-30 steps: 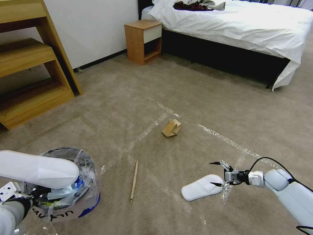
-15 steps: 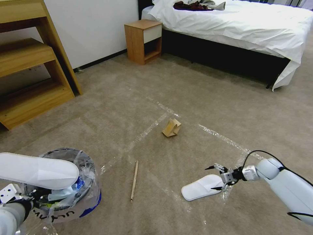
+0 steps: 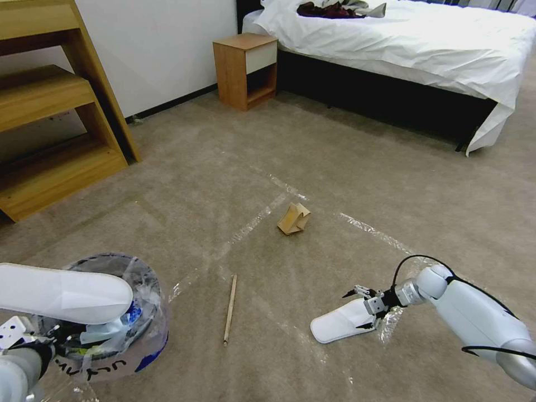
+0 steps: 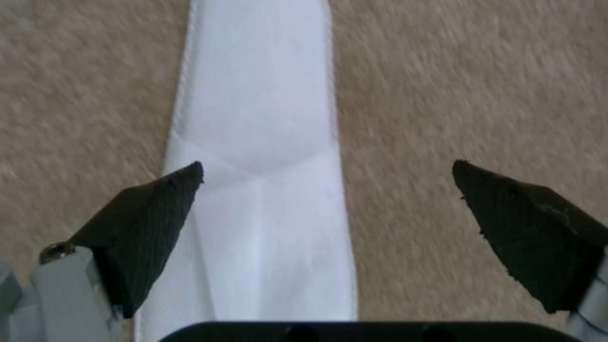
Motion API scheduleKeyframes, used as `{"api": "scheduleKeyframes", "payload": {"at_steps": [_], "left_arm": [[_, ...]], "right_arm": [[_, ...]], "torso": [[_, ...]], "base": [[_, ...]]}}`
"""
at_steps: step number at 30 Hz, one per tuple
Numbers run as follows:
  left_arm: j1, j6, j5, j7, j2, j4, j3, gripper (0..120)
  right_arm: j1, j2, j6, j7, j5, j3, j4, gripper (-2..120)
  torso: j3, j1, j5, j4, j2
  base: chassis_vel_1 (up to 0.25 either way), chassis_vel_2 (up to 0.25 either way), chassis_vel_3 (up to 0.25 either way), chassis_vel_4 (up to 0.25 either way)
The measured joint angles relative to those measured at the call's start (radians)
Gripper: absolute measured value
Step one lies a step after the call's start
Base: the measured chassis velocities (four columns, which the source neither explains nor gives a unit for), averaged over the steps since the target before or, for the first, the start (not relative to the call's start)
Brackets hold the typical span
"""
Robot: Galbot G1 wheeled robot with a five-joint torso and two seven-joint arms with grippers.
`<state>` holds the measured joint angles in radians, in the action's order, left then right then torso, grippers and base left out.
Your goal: Pick up the trash bin and place the garbage on the floor into it.
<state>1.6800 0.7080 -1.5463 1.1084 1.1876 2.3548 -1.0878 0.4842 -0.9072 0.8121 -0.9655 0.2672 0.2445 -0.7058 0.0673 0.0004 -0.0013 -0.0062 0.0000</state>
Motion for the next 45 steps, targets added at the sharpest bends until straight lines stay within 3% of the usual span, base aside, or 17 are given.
{"api": "scheduleKeyframes", "payload": {"at_steps": [14,45], "left_arm": [[-0.014,-0.002,0.007,-0.005,0.002,-0.013,0.007,0],[-0.009,-0.004,0.015,-0.014,0.005,-0.011,0.011,0]], "right_arm": [[-0.033,-0.030,0.000,-0.001,0.037,0.020,0.101,100],[-0.019,-0.064,0.000,0.057,0.098,0.017,0.179,100]], "torso": [[0.000,0.000,0.0000,0.0000,0.000],[0.000,0.000,-0.0001,0.0000,0.000]], "base": [[0.000,0.000,0.000,0.000],[0.000,0.000,0.000,0.000]]}}
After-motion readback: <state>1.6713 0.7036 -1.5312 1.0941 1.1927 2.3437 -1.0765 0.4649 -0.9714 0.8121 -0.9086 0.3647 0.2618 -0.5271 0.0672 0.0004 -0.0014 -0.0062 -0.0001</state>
